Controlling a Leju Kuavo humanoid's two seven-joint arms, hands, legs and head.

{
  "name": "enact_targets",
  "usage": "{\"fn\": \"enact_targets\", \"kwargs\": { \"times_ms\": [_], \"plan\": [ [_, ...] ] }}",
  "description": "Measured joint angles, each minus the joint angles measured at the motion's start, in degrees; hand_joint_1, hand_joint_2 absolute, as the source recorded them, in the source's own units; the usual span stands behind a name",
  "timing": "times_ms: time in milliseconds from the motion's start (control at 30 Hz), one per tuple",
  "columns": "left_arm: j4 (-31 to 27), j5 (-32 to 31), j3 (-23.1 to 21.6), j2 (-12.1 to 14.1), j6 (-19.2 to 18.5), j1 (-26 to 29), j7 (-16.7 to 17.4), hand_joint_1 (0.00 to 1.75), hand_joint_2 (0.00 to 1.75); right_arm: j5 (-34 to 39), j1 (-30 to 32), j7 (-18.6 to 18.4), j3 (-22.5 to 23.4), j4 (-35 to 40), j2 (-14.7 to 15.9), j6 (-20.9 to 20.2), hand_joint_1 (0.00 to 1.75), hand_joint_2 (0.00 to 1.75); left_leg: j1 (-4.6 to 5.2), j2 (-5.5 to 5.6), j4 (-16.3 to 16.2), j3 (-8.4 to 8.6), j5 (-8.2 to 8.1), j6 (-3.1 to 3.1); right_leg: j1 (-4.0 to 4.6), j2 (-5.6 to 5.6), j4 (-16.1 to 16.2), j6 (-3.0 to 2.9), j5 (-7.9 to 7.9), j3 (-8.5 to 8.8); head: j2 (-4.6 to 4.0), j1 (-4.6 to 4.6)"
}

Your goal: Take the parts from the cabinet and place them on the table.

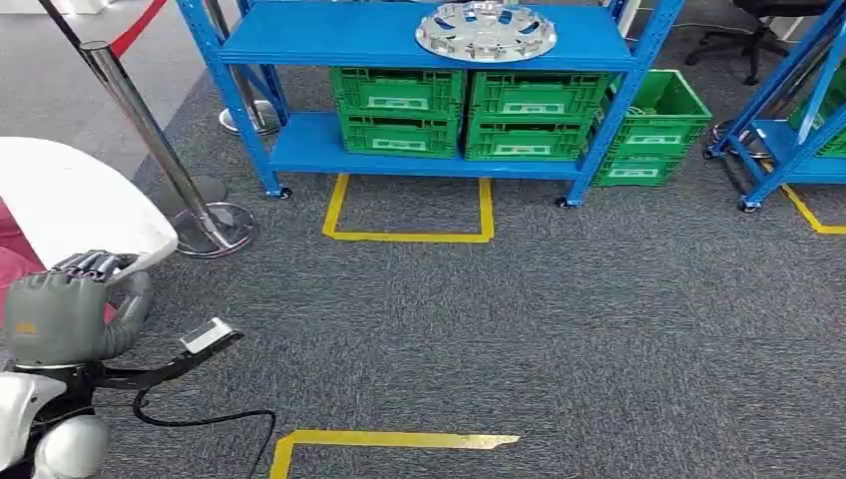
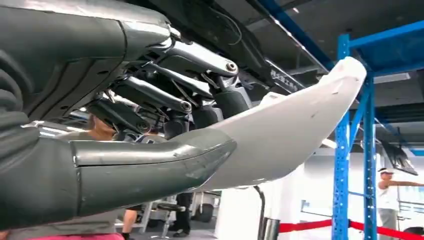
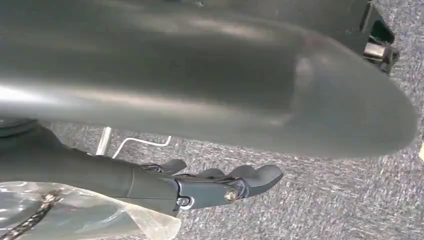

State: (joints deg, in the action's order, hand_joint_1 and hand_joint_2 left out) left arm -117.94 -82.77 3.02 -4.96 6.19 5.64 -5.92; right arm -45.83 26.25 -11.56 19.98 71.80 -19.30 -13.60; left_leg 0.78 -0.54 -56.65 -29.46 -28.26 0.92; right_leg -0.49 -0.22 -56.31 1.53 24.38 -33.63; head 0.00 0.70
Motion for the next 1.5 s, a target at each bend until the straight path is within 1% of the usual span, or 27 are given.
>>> {"fn": "enact_targets", "kwargs": {
  "times_ms": [67, 100, 200, 267, 300, 367, 400, 433, 567, 600, 667, 733, 767, 800, 867, 900, 933, 1067, 1100, 1167, 1233, 1300, 1367, 1400, 1433, 1467, 1500],
  "plan": [
    [0.0, -0.02, 0.0, 0.0, 0.0, -0.01, 0.0, 1.75, 1.75, -0.02, 0.08, 0.0, -0.2, 0.18, 0.0, -0.09, 0.0, 0.0, -0.24, -0.02, 0.74, 0.01, 0.74, 0.73, 0.06, -0.02, 0.22, 0.55, -0.23, -0.07, 0.0, 0.0],
    [0.0, -0.04, 0.0, 0.0, 0.0, -0.03, 0.0, 1.75, 1.75, 0.0, 0.16, 0.0, -0.2, 0.26, 0.0, -0.11, 0.0, 0.0, -0.47, -0.22, 1.02, 0.06, 1.15, 1.04, -0.04, 0.11, -0.61, 0.66, 0.94, -0.92, 0.0, 0.0],
    [0.0, -0.04, 0.0, 0.0, 0.0, 0.08, 0.02, 1.75, 1.75, -0.02, 0.22, 0.02, -0.17, 0.42, 0.0, -0.13, 0.0, 0.0, -0.5, -0.28, 0.95, -0.93, 1.66, 1.48, -0.18, 0.12, -13.46, 0.94, 8.61, -6.07, 0.0, -0.13],
    [0.0, -0.04, 0.0, 0.0, -0.02, 0.15, 0.02, 1.75, 1.75, -0.07, 0.26, 0.0, -0.22, 0.42, 0.0, -0.15, 0.0, 0.0, -0.5, 0.28, 0.9, -1.37, 1.96, 1.16, -0.19, 0.12, -18.67, 1.06, 10.25, -7.87, 0.0, -0.15],
    [0.0, -0.04, 0.0, 0.0, -0.02, 0.14, 0.04, 1.75, 1.75, -0.15, 0.33, -0.09, -0.22, 0.46, 0.0, -0.11, 0.0, 0.0, -0.52, 0.47, 0.9, -1.43, 2.05, 1.0, -0.2, 0.12, -17.36, 1.01, 9.29, -6.76, 0.0, -0.15],
    [0.0, -0.09, 0.0, 0.0, -0.04, 0.14, 0.11, 1.75, 1.75, -0.44, 0.63, -0.59, -0.33, 0.72, 0.0, 0.33, 0.0, 0.0, -0.57, 1.31, 0.88, -1.43, 2.2, 0.71, -0.25, 0.6, -7.31, 0.6, 4.83, -0.6, 0.0, -0.2],
    [0.0, -0.18, 0.02, -0.02, -0.04, 0.11, 0.2, 1.75, 1.75, -0.63, 0.81, -0.81, -0.48, 0.96, 0.0, 0.77, 0.0, 0.0, -0.58, 1.81, 0.78, -1.45, 2.27, 0.47, -0.41, 2.18, -1.99, 0.39, 3.36, 2.61, 0.0, -0.2],
    [0.0, -0.33, 0.11, -0.04, -0.06, 0.07, 0.28, 1.75, 1.75, -0.92, 0.85, -1.14, -0.65, 1.16, 0.0, 1.24, 0.0, 0.0, -0.22, 2.24, 0.59, -1.83, 2.27, 0.02, -0.57, 4.16, 0.08, 0.26, 4.59, 3.85, 0.0, -0.17],
    [-0.04, -0.85, 0.26, -0.24, -0.28, 0.33, 0.33, 1.75, 1.75, -2.03, 1.26, -2.03, -1.29, 2.34, 0.0, 2.54, 0.0, 0.0, -0.78, 4.05, 0.47, -2.57, 3.1, -1.51, -0.18, 2.2, 0.0, -0.98, 3.88, 3.65, 0.0, -0.15],
    [-0.11, -1.02, 0.35, -0.22, -0.33, 0.47, 0.39, 1.75, 1.75, -2.1, 1.22, -2.08, -1.51, 2.6, -0.02, 2.71, 0.0, 0.0, -0.95, 3.44, -0.17, -2.79, 2.35, -1.77, -0.44, 1.48, 0.36, -1.5, 3.56, 3.72, 0.0, -0.11],
    [-0.22, -1.16, 0.39, -0.26, -0.35, 0.43, 0.48, 1.75, 1.75, -2.12, 1.27, -2.14, -1.73, 3.06, -0.02, 2.8, 0.0, 0.0, -1.04, 1.57, -6.19, -5.45, -2.0, -2.43, -0.34, 0.38, 0.38, -2.12, 3.52, 3.54, 0.0, 0.4],
    [-0.22, -1.22, 0.37, -0.31, -0.37, 0.69, 0.52, 1.75, 1.75, -2.14, 1.41, -2.19, -1.79, 3.19, -0.02, 2.8, 0.0, 0.0, -1.28, 1.23, -15.64, -9.44, -6.26, -2.87, -0.17, -0.98, 0.33, -2.23, 3.48, 3.22, 0.0, 0.39],
    [-0.22, -1.22, 0.39, -0.31, -0.39, 0.83, 0.52, 1.75, 1.75, -2.12, 1.43, -2.19, -1.84, 3.21, 0.0, 2.8, 0.0, 0.0, -1.35, 1.22, -17.74, -10.21, -6.65, -2.96, -0.1, -1.57, 0.3, -2.23, 3.47, 3.1, 0.0, 0.42],
    [-0.22, -1.25, 0.42, -0.31, -0.42, 0.86, 0.52, 1.75, 1.75, -2.12, 1.46, -2.19, -1.9, 3.19, -0.02, 2.8, 0.0, 0.0, -1.35, 1.18, -17.04, -9.55, -5.66, -2.96, -0.04, -2.23, 0.28, -2.23, 3.46, 3.06, 0.0, 0.37],
    [-0.22, -1.25, 0.42, -0.31, -0.46, 0.86, 0.52, 1.75, 1.75, -2.12, 1.42, -2.19, -2.12, 3.21, -0.02, 2.78, 0.0, 0.0, -1.32, 0.37, -8.65, -4.79, -1.19, -2.63, 0.08, -3.51, 0.21, -2.21, 3.47, 3.15, 0.0, 0.39],
    [-0.24, -1.25, 0.42, -0.31, -0.46, 0.83, 0.52, 1.75, 1.75, -2.12, 1.41, -2.19, -2.19, 3.21, -0.02, 2.78, 0.0, 0.0, -1.22, -1.09, -3.44, -1.83, 0.81, -2.29, 0.17, -4.08, 0.2, -2.16, 3.5, 3.29, 0.0, 0.42],
    [-0.28, -1.27, 0.42, -0.31, -0.46, 0.72, 0.52, 1.75, 1.75, -2.12, 1.42, -2.16, -2.21, 3.21, -0.02, 2.78, 0.0, 0.0, -0.74, -4.02, 0.07, -0.06, 0.65, -1.94, 0.53, -4.57, 0.14, -2.0, 3.6, 3.39, 0.0, 0.39],
    [-0.33, -1.42, 0.48, -0.31, -0.55, 0.89, 0.52, 1.75, 1.75, -2.1, 1.39, -2.16, -2.45, 3.32, 0.0, 2.75, 0.0, 0.0, -0.34, -1.95, 0.59, -0.84, 0.99, -0.63, 0.63, -6.91, 0.21, -0.88, 3.49, 3.46, 0.0, 0.28],
    [-0.37, -1.42, 0.52, -0.28, -0.55, 0.91, 0.52, 1.75, 1.75, -2.1, 1.32, -2.16, -2.54, 3.41, 0.0, 2.75, 0.0, 0.0, -1.0, -1.36, 1.2, -0.5, 1.65, -0.03, 0.49, -5.73, -0.1, -0.25, 4.04, 3.05, 0.0, 0.31],
    [-0.39, -1.62, 0.55, -0.37, -0.59, 0.69, 0.52, 1.75, 1.75, -2.1, 1.32, -2.12, -2.64, 3.48, 0.0, 2.65, 0.0, 0.0, -1.04, -0.33, 1.23, -0.9, 1.94, 0.5, 0.31, -1.07, -5.19, 0.04, 7.73, 1.01, 0.0, -0.2],
    [-0.39, -1.75, 0.55, -0.42, -0.7, 0.73, 0.52, 1.75, 1.75, -2.1, 1.58, -2.14, -2.6, 3.48, 0.0, 2.6, 0.0, 0.0, -0.98, 0.95, 1.17, -1.37, 2.14, 0.73, 0.26, 0.01, -15.34, 0.18, 12.29, -3.63, 0.0, -0.2],
    [-0.39, -1.75, 0.57, -0.42, -0.77, 0.79, 0.52, 1.75, 1.75, -2.1, 1.61, -2.12, -2.6, 3.48, 0.0, 2.54, 0.0, 0.0, -0.96, 2.27, 1.07, -1.53, 2.26, 0.61, 0.28, 0.11, -18.48, 0.23, 12.41, -5.29, 0.0, -0.2],
    [-0.39, -1.75, 0.59, -0.39, -0.81, 0.79, 0.52, 1.75, 1.75, -2.1, 1.57, -2.1, -2.6, 3.48, 0.0, 2.51, 0.0, 0.0, -0.97, 4.01, 0.89, -1.46, 2.27, 0.52, 0.24, 0.42, -11.45, -0.01, 7.62, -1.84, 0.0, -0.22],
    [-0.39, -1.77, 0.59, -0.39, -0.81, 0.78, 0.52, 1.75, 1.75, -2.1, 1.59, -2.08, -2.62, 3.48, 0.0, 2.49, 0.0, 0.0, -0.99, 4.84, 0.75, -1.43, 2.23, 0.41, 0.1, 1.5, -5.73, -0.24, 4.85, 0.91, 0.0, -0.26],
    [-0.39, -1.77, 0.59, -0.39, -0.81, 0.78, 0.52, 1.75, 1.75, -2.1, 1.59, -2.05, -2.62, 3.48, 0.0, 2.45, 0.0, 0.0, -1.04, 5.46, 0.56, -1.54, 2.15, 0.18, -0.17, 4.46, -1.43, -0.42, 3.81, 2.81, 0.0, -0.26],
    [-0.39, -1.77, 0.61, -0.39, -0.83, 0.65, 0.52, 1.75, 1.75, -2.1, 1.66, -2.03, -2.64, 3.48, 0.0, 2.36, 0.0, 0.0, -0.67, 6.15, 0.07, -2.0, 2.09, -0.23, -0.5, 5.93, -0.22, -0.44, 4.5, 3.39, 0.0, -0.13],
    [-0.42, -1.79, 0.59, -0.39, -0.87, 0.66, 0.52, 1.75, 1.75, -2.1, 1.63, -1.99, -2.64, 3.48, 0.0, 2.25, 0.0, 0.0, -0.9, 6.96, 0.09, -2.41, 2.3, -0.63, -0.39, 5.31, -0.41, -0.46, 4.58, 3.81, 0.0, -0.2]
  ]
}}
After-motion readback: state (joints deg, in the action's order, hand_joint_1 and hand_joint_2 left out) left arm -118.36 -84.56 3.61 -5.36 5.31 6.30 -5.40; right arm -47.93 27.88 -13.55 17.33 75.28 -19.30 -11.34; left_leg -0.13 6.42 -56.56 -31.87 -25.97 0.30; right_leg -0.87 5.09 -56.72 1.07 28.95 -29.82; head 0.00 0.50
